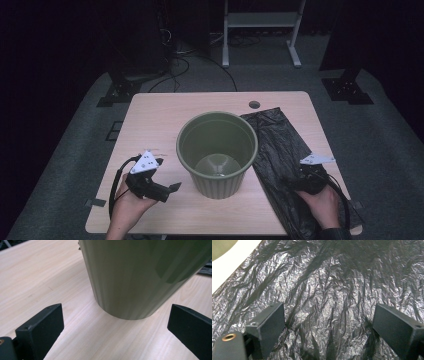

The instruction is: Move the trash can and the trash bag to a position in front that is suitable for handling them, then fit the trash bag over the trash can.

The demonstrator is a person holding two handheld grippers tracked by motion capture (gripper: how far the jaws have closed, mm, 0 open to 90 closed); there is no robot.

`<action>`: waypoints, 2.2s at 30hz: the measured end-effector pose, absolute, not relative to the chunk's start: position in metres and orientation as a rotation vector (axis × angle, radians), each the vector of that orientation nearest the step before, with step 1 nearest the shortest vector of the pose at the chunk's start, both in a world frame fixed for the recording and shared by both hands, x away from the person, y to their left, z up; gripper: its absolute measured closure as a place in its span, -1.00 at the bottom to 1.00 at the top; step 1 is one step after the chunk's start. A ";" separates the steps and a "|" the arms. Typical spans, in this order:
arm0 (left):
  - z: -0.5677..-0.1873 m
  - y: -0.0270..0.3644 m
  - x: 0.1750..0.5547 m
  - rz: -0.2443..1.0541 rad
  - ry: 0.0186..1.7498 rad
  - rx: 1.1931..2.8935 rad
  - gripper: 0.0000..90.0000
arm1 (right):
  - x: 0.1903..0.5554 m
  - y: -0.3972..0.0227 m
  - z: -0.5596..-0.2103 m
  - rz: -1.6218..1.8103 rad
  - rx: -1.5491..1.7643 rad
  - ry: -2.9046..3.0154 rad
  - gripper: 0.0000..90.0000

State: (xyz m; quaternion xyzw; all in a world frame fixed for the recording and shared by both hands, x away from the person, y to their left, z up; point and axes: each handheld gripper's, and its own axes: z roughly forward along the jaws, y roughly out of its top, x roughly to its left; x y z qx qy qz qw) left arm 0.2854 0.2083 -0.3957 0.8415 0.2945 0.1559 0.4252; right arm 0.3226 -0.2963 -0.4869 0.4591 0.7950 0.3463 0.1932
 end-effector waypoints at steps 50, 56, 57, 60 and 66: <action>-0.484 0.209 0.318 0.361 0.827 2.227 -1.00 | 0.315 -0.294 -0.483 1.062 1.200 2.275 1.00; -0.484 0.209 0.318 0.361 0.827 2.227 -1.00 | 0.318 -0.290 -0.482 1.095 1.173 2.318 1.00; -0.484 0.209 0.318 0.361 0.827 2.227 -1.00 | 0.318 -0.287 -0.481 1.097 1.161 2.319 1.00; -0.484 0.209 0.318 0.361 0.827 2.227 -1.00 | 0.318 -0.282 -0.479 1.121 1.136 2.336 1.00; -0.484 0.209 0.318 0.361 0.827 2.227 -1.00 | 0.320 -0.263 -0.476 1.147 1.049 2.415 1.00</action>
